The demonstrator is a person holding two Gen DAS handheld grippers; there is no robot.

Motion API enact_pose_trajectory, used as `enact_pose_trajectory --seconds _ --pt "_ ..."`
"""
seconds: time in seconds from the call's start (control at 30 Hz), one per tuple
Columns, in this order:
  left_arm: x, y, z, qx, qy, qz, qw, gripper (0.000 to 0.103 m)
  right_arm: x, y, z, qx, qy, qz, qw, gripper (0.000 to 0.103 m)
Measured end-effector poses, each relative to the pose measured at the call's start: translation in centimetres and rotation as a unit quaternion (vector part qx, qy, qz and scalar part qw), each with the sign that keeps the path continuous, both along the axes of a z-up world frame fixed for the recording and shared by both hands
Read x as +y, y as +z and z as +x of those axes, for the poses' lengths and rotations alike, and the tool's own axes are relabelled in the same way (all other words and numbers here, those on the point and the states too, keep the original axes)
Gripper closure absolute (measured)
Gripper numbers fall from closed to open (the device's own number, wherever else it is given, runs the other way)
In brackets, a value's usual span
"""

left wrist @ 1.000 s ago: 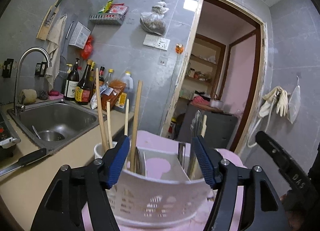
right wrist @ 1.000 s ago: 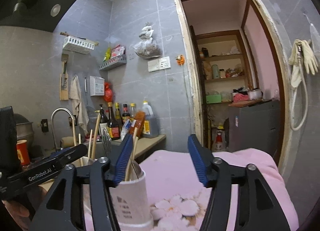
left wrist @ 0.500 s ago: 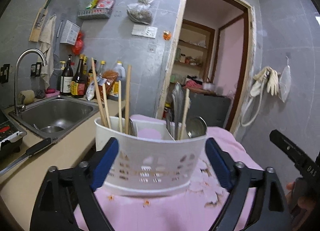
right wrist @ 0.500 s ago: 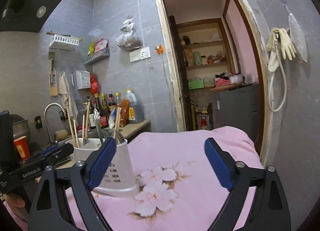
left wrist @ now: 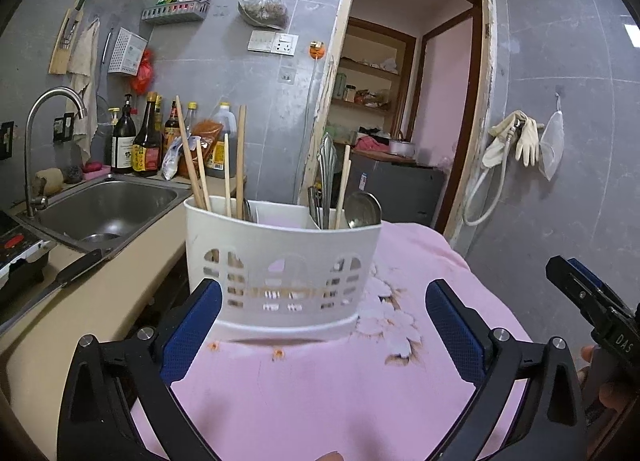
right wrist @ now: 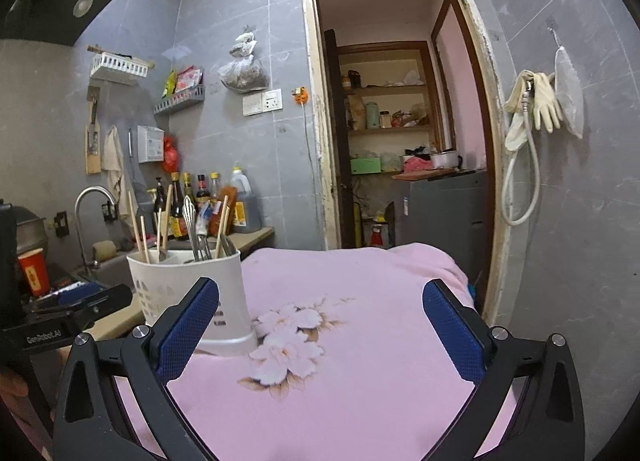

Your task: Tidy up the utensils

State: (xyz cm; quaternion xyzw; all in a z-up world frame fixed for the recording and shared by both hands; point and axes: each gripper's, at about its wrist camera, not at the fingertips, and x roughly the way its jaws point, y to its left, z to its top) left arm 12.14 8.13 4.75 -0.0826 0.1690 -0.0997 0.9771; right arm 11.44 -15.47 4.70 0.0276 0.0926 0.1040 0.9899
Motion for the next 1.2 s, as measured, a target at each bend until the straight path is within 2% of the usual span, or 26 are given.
enact_pose_trajectory --seconds 0.37,0.73,1.2 --pt "-0.5 -1.6 -3.8 0.004 0.020 0.028 0.9994 0.003 -0.1 -1.5 -3.2 0.016 -0.041 -0.021 0.999 0.000" --pt "-0.9 -2.1 -5.6 -0.018 0.048 0.048 0.9975 0.003 -0.7 -2.2 -5.5 -0.004 -0.107 -0.042 0.993 0.000" --pt "-0.8 -2.1 -5.8 -0.020 0.052 0.048 0.9973 0.003 -1.0 -2.4 -5.7 -0.005 -0.111 -0.038 0.993 0.000"
